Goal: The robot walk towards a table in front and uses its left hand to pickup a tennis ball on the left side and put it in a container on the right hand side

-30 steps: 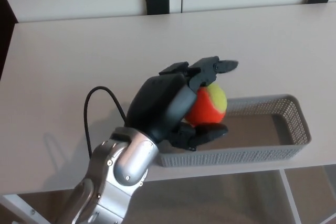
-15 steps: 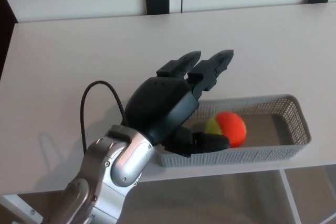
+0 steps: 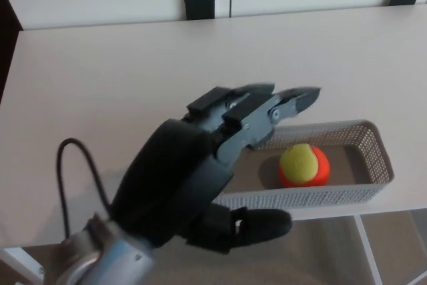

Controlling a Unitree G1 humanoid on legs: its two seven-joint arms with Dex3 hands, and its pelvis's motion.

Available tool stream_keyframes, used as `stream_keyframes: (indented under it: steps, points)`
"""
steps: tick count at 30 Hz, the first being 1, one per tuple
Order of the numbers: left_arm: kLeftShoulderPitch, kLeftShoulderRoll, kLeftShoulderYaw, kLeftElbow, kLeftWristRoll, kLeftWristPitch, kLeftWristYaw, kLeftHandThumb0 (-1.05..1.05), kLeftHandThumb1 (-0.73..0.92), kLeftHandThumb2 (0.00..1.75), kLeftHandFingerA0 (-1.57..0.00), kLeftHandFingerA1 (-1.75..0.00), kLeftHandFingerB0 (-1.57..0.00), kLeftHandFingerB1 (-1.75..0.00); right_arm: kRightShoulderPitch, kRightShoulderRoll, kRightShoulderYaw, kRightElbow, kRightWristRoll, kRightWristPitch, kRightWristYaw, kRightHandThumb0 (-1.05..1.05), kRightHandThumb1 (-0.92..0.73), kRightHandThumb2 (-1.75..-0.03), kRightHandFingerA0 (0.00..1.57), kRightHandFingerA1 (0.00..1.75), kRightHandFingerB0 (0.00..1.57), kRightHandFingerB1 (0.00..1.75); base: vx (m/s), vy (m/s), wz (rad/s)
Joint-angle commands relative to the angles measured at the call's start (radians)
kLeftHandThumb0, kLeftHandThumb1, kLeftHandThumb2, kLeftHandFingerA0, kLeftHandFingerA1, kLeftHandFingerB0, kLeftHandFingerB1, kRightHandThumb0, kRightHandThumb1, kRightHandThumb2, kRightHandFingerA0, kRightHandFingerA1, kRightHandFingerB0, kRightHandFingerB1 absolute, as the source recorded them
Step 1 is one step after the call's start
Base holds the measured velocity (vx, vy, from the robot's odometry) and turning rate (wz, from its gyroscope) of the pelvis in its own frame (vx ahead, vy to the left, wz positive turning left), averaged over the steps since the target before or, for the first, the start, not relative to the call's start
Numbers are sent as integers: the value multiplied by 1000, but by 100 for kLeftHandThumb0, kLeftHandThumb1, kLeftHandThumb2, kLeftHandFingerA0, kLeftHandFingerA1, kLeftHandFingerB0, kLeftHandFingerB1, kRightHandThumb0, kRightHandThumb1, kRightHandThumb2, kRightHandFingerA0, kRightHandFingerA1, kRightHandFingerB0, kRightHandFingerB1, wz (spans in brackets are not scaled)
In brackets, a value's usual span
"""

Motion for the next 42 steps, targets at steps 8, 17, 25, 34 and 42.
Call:
stream_keyframes:
  steps: [8, 17, 25, 34, 42]
  points:
    - [843, 230, 682, 122, -1242, -423, -833, -86, 58, 94, -31, -43, -41, -47, 17, -22, -43, 110, 23, -15, -23, -43, -45, -77, 67, 67, 47, 56, 0, 0, 0]
    - [920, 443, 558, 462, -906, -585, -873, -88, 81, 66, -48, -34, -45, -34, 34, -15, -54, 125, 24, -15, -53, -44, -46, -78, 68, 65, 49, 55, 0, 0, 0]
    - [796, 485, 428, 590, -782, -562, -830, -78, 79, 65, -52, -36, -54, -36, 32, -20, -51, 119, 14, -35, -63, -44, -46, -78, 68, 66, 49, 56, 0, 0, 0]
    - [582, 364, 234, 815, -260, -445, -363, -77, 64, 68, -59, -45, -54, -41, 14, -23, -60, 153, 7, -38, -64, -44, -46, -79, 70, 67, 49, 56, 0, 0, 0]
    - [240, 97, 297, 1405, -341, -215, -33, -65, 74, 62, -38, -52, -41, -40, 59, 26, -102, 76, 49, -51, -100, -50, -48, -82, 56, 63, 41, 53, 0, 0, 0]
